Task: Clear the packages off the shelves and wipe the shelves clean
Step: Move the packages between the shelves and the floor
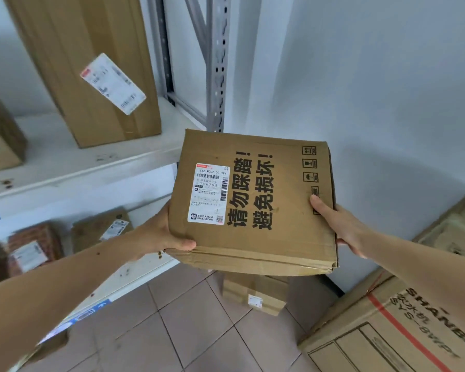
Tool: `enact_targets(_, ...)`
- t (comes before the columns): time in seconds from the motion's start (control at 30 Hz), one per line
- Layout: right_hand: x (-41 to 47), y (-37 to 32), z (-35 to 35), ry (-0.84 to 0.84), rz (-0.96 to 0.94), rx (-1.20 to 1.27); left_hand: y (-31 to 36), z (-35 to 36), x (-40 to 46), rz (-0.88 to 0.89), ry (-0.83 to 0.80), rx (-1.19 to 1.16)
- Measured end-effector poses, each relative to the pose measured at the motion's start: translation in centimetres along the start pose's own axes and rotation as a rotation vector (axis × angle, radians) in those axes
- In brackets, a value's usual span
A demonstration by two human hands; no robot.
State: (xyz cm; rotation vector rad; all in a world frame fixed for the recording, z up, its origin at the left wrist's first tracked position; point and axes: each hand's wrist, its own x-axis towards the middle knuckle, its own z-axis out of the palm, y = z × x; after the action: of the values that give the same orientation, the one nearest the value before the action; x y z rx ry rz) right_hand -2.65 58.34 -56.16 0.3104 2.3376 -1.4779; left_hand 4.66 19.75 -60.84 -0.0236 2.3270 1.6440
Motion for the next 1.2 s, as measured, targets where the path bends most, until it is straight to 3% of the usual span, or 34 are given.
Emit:
enact_targets(0.4, -14.9, -11.8, 2.0, 0.033, -0.363, 0.061, 11.6, -8.1, -17.2, 0.272, 0.180, 0.041)
enact_targets(0.9, -23.0, -25.9, 6.7, -0.209, -0.731, 0.077, 19.7, -14.8, -34.6, 0.293, 0.617, 0.125)
enact_targets(1.2, -28.6, -37.1, 10.4, -0.176, -0.925, 0.133, 25.4, -21.8, -41.9, 0.371, 0.806, 0.183)
